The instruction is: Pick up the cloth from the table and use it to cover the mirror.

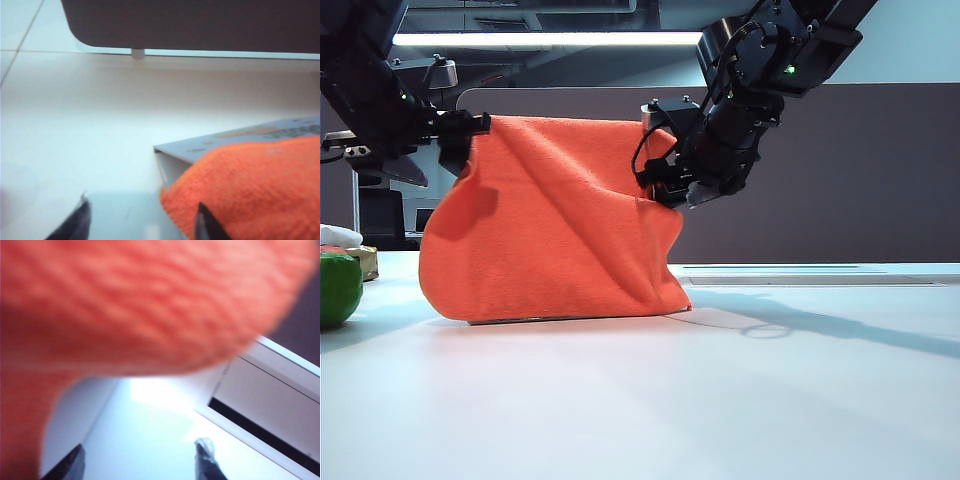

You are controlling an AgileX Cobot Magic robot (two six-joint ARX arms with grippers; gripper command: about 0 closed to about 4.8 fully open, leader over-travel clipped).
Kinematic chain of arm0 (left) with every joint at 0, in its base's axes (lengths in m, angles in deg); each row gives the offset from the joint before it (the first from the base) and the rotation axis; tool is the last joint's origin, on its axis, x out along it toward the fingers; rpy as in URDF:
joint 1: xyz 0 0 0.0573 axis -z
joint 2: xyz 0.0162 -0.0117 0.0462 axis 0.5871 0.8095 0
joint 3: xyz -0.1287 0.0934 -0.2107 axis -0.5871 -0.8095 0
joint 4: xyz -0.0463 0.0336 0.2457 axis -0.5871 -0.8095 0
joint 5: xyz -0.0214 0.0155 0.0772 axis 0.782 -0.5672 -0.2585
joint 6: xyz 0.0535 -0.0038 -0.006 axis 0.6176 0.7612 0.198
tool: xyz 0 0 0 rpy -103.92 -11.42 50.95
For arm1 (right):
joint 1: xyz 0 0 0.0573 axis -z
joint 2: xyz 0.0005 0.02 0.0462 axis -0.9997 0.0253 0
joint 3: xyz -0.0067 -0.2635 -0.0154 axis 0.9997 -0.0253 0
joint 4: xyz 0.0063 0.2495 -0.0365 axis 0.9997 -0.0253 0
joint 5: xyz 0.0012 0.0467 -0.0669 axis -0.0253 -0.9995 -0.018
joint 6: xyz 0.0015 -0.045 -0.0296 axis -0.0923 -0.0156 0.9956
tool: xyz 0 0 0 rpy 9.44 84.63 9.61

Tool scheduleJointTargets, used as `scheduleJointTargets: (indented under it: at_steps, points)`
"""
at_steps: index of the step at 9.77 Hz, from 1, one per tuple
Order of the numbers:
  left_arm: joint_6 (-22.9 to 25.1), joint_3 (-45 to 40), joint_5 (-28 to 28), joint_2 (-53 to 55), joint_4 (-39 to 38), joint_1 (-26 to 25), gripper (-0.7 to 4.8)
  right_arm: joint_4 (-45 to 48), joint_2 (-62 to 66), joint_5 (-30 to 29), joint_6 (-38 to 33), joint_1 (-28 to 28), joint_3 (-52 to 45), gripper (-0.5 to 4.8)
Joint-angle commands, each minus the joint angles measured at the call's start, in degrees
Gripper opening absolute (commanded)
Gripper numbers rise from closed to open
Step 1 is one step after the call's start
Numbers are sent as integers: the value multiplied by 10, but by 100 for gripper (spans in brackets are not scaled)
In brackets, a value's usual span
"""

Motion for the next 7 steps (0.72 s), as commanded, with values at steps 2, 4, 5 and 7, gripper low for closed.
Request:
scheduleJointTargets:
  at_steps: [2,4,5,7]
  points:
    - [26,0,-31,-16,0,1,287,14,-19,76,0,0,3,274]
    - [27,0,-56,-36,4,0,285,12,-29,129,0,0,3,269]
    - [55,0,-81,-58,4,0,277,-2,-47,169,-3,0,3,261]
    - [65,0,-91,-70,3,0,277,-10,-59,182,-4,2,3,250]
